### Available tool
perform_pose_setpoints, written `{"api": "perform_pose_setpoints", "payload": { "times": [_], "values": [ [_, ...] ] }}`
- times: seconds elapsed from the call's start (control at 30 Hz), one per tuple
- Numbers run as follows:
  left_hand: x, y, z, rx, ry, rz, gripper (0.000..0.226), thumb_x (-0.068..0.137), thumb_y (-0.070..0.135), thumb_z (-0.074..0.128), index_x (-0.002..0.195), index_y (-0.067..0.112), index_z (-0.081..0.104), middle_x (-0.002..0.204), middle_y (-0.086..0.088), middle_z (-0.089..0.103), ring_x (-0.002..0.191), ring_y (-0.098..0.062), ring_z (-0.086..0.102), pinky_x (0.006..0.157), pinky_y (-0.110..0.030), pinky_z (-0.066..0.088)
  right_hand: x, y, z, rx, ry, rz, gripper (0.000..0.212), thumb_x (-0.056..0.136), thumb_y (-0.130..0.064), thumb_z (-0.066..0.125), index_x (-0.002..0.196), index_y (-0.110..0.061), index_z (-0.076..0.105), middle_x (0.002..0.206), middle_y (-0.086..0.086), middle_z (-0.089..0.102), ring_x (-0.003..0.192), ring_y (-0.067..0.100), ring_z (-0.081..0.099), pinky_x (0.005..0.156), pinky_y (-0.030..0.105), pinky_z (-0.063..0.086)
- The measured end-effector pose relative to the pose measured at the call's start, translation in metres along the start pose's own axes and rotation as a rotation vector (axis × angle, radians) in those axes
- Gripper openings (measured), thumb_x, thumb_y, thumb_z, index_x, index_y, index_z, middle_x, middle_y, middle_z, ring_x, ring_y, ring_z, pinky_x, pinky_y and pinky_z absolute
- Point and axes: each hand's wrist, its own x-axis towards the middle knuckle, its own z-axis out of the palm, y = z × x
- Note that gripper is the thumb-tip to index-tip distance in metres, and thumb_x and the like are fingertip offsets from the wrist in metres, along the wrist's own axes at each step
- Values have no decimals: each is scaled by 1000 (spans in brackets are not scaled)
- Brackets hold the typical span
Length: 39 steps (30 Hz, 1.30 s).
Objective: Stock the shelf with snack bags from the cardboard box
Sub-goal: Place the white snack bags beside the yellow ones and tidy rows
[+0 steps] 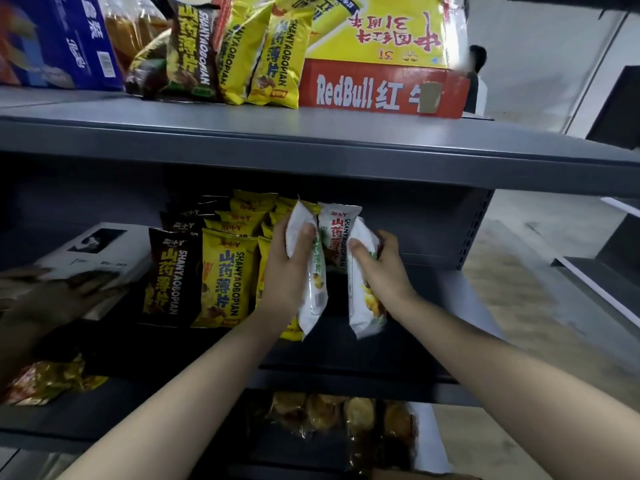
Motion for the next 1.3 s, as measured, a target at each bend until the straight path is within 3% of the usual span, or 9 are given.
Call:
{"api": "perform_pose_setpoints", "payload": {
  "times": [0.13,0.23,0.37,0.5,0.6,0.77,0.93,1.03,1.3],
  "values": [
    [19,-3,-22,-81,29,0,38,98,40,46,135,31,42,124,20,53,111,11,49,89,-15,39,30,7,17,-92,91,-13,66,86,-47,62,135,-17,29,133,7,49,111,23,57,90,42,52],
    [26,-9,-38,-91,17,-15,37,99,37,42,136,33,41,124,24,53,110,15,50,91,-15,39,46,10,29,-172,156,-30,64,88,-42,61,134,-11,31,137,7,41,110,19,52,85,33,46],
    [36,-16,-54,-101,30,-30,44,96,46,45,138,33,43,133,14,53,124,-4,49,102,-29,39,65,16,46,-251,235,-14,67,86,-43,62,134,-9,30,138,10,38,115,29,52,83,38,47],
    [45,-19,-63,-123,34,-27,29,98,41,44,126,40,47,119,27,57,108,14,53,91,-12,42,80,25,64,-303,266,-1,71,81,-46,66,131,-10,30,134,10,39,114,34,53,83,47,51],
    [52,-23,-71,-116,-7,-32,54,86,58,50,135,37,46,134,15,54,126,-7,49,108,-39,37,89,32,76,-341,303,17,69,79,-43,68,128,-9,34,132,12,41,119,35,47,86,47,49],
    [62,-25,-76,-139,-3,-72,69,76,68,52,138,38,43,138,13,51,130,-12,46,111,-47,33,102,36,93,-382,418,52,68,77,-42,68,126,-8,37,129,14,42,123,35,40,90,48,46],
    [67,-21,-77,-150,26,-43,41,90,54,48,130,42,46,128,26,53,121,7,47,104,-27,36,108,36,110,-402,534,99,83,76,-46,69,139,-10,29,132,13,38,126,32,35,96,48,37],
    [67,-18,-76,-150,29,-2,50,85,50,43,133,36,45,127,25,55,117,11,49,95,-18,38,112,34,118,-394,570,126,87,76,-45,70,142,-11,26,137,11,34,127,31,34,96,47,36],
    [63,-19,-75,-147,15,-37,49,91,49,46,136,30,46,132,11,57,124,-9,52,109,-44,37,119,40,121,-563,499,107,95,81,-53,64,149,-11,14,152,11,19,134,29,27,101,50,34]
  ]
}}
